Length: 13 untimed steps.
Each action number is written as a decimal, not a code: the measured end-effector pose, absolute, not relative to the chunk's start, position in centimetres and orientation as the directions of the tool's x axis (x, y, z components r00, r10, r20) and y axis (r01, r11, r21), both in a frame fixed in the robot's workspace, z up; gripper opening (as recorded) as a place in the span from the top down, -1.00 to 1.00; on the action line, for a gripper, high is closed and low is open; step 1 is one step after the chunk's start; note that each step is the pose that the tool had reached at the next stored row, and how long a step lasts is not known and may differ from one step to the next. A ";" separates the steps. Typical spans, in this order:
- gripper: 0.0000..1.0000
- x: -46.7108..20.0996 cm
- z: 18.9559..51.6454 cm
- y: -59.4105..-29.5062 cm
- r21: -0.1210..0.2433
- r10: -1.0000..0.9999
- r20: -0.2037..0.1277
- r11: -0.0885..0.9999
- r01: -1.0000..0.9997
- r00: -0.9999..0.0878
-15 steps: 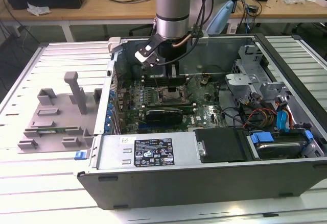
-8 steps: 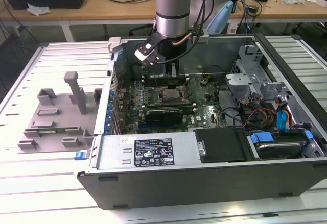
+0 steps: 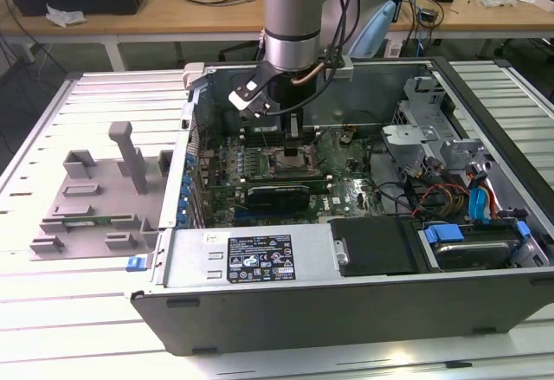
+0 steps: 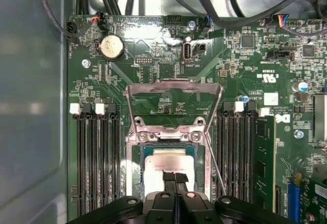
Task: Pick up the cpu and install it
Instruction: 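Place the cpu into insertion slot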
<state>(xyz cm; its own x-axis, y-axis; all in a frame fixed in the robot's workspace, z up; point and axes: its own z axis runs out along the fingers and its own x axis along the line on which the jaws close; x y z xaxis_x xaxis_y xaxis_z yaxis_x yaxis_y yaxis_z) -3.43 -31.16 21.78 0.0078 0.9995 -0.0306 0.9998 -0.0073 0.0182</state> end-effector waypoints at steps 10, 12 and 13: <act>0.79 -3.4 20.3 -31.2 0.018 1.000 -0.029 -0.007 1.000 0.007; 0.79 -3.4 20.3 -31.2 0.018 1.000 -0.028 -0.007 1.000 0.007; 0.79 -3.4 20.3 -31.2 0.018 1.000 -0.028 -0.007 1.000 0.007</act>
